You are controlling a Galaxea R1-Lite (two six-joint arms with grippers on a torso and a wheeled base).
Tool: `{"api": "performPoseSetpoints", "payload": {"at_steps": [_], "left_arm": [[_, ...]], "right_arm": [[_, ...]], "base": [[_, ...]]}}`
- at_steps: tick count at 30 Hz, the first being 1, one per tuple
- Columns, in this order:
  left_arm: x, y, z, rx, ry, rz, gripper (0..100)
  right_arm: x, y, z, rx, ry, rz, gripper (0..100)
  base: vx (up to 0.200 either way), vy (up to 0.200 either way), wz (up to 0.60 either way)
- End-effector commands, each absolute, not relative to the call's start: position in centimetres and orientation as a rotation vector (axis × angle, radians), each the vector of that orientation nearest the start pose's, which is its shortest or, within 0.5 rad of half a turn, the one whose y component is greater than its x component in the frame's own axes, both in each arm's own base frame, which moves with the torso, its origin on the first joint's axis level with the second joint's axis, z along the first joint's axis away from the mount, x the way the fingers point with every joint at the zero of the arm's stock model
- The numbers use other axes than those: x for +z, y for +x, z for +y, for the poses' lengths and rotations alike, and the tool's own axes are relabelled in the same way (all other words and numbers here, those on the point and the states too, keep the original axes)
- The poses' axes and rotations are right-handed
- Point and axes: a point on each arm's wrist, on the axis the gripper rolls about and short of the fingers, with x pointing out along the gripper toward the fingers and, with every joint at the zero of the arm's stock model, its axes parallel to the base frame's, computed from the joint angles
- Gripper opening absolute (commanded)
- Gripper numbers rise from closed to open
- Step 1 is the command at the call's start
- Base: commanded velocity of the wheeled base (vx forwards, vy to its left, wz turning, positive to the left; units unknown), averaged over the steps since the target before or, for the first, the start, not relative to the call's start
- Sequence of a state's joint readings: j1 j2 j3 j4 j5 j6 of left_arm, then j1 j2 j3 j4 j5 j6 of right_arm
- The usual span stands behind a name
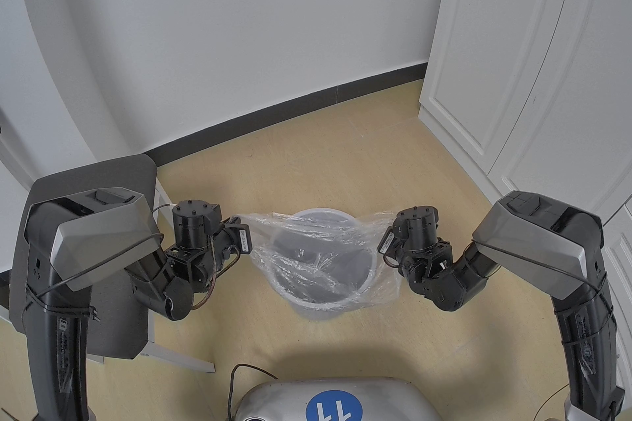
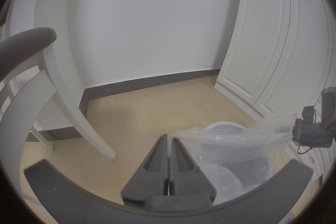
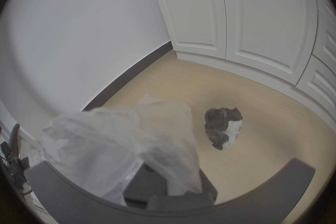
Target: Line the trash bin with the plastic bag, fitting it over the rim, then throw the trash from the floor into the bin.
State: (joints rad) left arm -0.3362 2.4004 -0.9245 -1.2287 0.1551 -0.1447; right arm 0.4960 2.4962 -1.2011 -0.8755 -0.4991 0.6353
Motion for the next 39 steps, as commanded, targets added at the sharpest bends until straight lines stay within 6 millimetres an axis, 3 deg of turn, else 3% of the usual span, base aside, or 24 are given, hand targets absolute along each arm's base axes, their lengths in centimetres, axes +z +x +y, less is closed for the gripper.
{"api": "performPoseSetpoints", "payload": {"at_steps": [1, 9, 18, 31, 39], "left_arm": [[0.3, 38.1, -12.1, -0.14, -0.072, 0.299, 0], [-2.1, 38.0, -11.4, -0.133, -0.072, 0.313, 0], [-2.7, 36.9, -12.5, -0.182, -0.061, 0.344, 0], [-2.6, 36.7, -14.0, -0.225, -0.069, 0.294, 0], [-1.2, 36.5, -14.6, -0.245, -0.076, 0.259, 0]], "right_arm": [[-1.0, 39.2, 21.0, -0.104, 0.4, 0.377, 0], [-2.2, 39.5, 20.5, -0.117, 0.383, 0.401, 0], [-3.9, 39.2, 19.9, -0.126, 0.289, 0.451, 0], [-3.5, 40.0, 19.3, -0.141, 0.311, 0.419, 0], [-4.0, 38.8, 18.6, -0.136, 0.245, 0.466, 0]], "base": [[0.0, 0.0, 0.0], [0.0, 0.0, 0.0], [0.0, 0.0, 0.0], [0.0, 0.0, 0.0], [0.0, 0.0, 0.0]]}}
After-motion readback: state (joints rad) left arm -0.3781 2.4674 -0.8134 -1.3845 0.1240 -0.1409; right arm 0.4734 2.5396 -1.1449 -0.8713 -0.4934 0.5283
